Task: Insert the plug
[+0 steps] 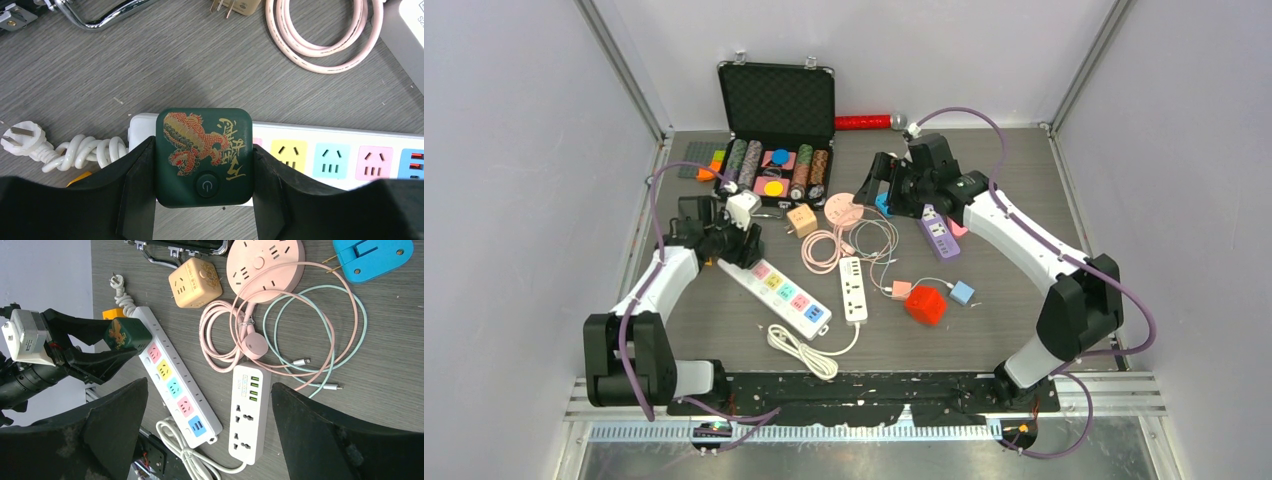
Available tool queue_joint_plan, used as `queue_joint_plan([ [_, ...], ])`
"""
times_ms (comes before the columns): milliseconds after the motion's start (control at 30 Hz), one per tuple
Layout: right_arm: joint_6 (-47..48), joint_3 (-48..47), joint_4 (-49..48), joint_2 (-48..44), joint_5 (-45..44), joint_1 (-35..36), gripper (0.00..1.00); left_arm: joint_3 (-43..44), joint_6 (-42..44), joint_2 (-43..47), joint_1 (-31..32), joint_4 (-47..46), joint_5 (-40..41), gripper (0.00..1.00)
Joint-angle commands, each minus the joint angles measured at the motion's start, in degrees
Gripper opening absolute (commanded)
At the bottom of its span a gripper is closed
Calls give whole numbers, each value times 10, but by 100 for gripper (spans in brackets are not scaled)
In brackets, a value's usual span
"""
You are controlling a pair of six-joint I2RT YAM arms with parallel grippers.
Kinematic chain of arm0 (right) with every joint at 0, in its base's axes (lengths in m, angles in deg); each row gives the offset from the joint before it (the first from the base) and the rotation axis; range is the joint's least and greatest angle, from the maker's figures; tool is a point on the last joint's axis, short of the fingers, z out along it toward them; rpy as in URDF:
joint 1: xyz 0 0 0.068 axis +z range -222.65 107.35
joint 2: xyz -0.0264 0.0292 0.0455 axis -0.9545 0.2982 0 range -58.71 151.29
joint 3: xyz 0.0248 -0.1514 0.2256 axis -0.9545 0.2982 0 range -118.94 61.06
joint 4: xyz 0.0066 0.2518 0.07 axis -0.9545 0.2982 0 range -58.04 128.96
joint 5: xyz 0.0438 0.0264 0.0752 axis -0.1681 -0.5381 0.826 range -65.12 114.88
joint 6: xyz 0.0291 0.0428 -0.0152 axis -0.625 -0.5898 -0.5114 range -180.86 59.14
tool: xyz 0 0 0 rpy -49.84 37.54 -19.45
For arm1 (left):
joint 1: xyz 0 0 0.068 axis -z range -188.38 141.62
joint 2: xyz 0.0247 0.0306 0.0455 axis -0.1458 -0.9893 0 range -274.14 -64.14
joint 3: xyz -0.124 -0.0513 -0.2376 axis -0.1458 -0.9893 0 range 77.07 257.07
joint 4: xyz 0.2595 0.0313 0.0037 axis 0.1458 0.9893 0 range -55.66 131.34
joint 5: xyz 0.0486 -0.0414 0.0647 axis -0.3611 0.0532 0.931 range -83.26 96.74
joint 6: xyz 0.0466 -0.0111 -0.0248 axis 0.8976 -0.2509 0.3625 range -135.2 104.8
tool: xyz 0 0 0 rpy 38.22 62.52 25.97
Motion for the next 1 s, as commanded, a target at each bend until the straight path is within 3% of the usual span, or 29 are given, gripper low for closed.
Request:
queue_joint_plan([
  [0, -3, -26, -12, 3, 12, -2, 97, 19, 19, -24, -4, 70, 76, 0],
  [367, 2, -33, -17, 10, 19, -2, 97, -28, 20, 11, -5, 55, 100, 8],
  [567, 3, -35, -17, 11, 21, -1, 97, -36, 33, 16, -5, 54, 130, 34],
  [633, 4, -36, -17, 12, 21, -2, 97, -26, 33, 3, -5, 65, 120, 30],
  [767, 4, -37, -17, 11, 22, -2, 97, -10, 30, -16, -5, 80, 102, 12],
  [967, 3, -29, -17, 5, 18, -2, 97, -16, 42, -27, -5, 83, 115, 4],
])
